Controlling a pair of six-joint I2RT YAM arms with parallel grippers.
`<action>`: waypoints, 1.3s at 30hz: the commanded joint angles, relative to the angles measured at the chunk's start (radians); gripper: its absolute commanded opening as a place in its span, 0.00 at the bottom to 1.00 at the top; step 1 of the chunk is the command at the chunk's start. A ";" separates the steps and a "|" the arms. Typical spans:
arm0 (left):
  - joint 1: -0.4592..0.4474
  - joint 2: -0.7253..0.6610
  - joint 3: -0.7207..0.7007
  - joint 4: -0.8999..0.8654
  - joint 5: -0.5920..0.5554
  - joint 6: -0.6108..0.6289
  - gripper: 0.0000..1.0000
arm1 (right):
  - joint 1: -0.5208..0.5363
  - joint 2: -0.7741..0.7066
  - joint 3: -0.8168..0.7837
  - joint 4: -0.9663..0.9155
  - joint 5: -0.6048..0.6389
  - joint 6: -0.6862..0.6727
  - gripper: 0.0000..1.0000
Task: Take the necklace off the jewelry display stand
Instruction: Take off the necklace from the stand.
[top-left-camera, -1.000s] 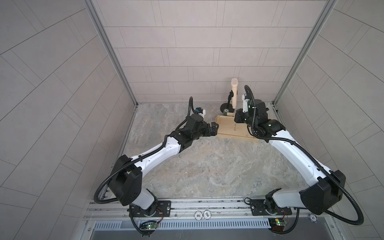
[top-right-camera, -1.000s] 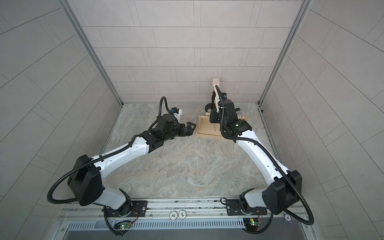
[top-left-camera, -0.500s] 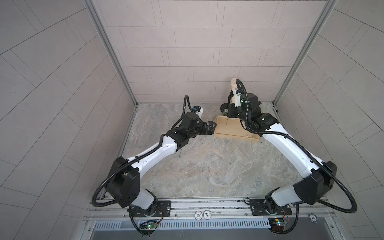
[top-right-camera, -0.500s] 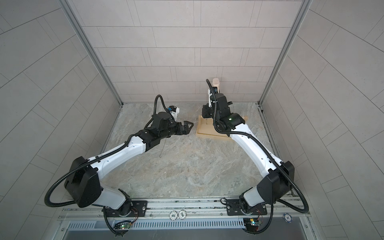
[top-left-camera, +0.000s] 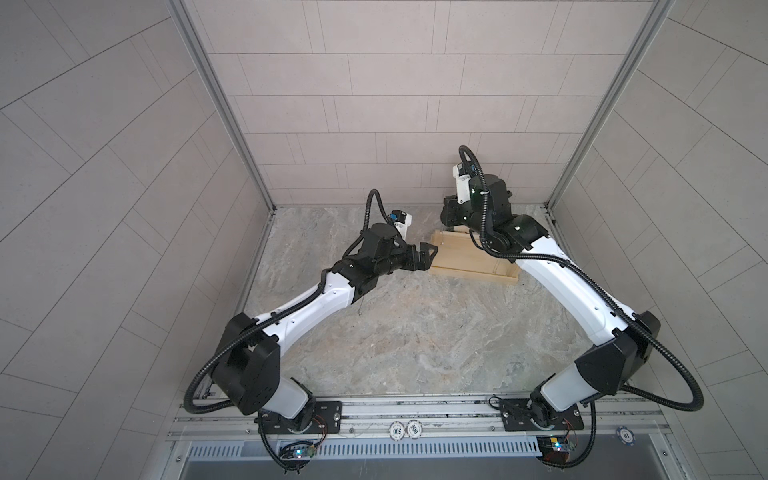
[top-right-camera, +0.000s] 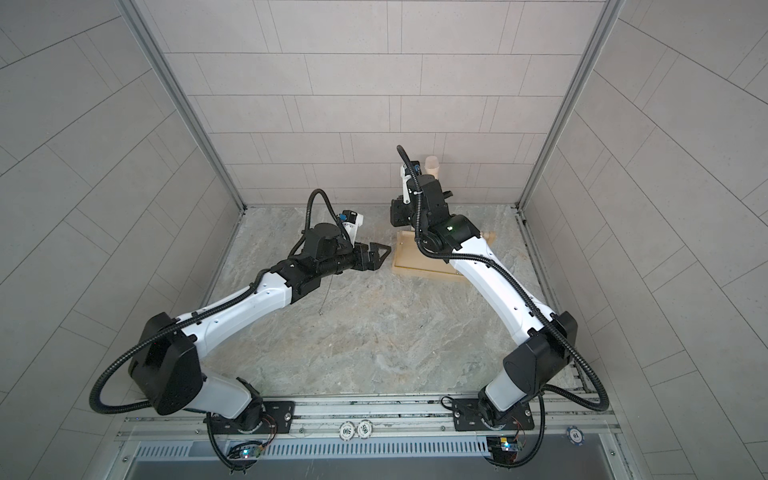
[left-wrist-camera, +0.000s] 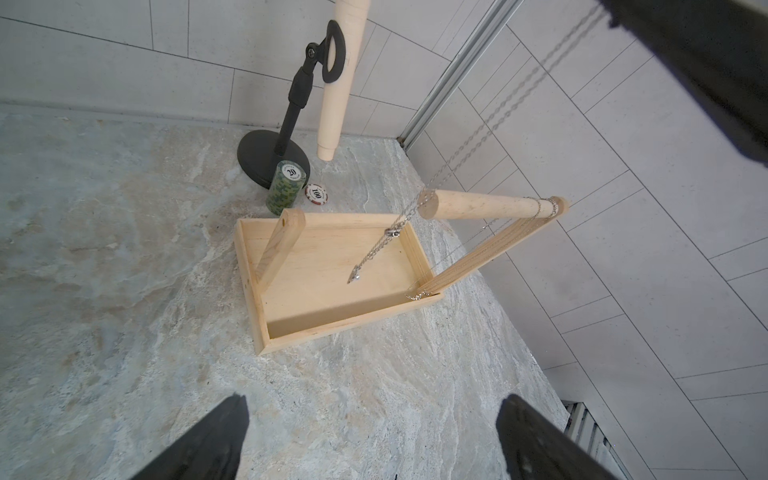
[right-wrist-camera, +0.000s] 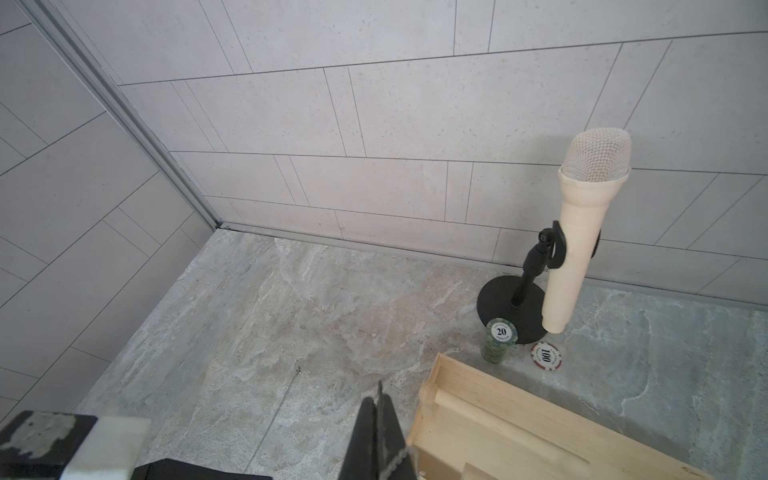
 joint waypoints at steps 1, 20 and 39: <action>0.006 0.012 0.027 0.042 0.016 0.039 1.00 | 0.022 0.021 0.059 -0.023 0.003 0.004 0.00; 0.025 0.081 0.089 0.115 -0.122 0.106 0.72 | 0.109 0.104 0.209 -0.055 0.019 0.030 0.00; 0.029 0.107 0.057 0.151 -0.138 0.100 0.35 | 0.143 0.093 0.213 -0.046 0.034 0.033 0.00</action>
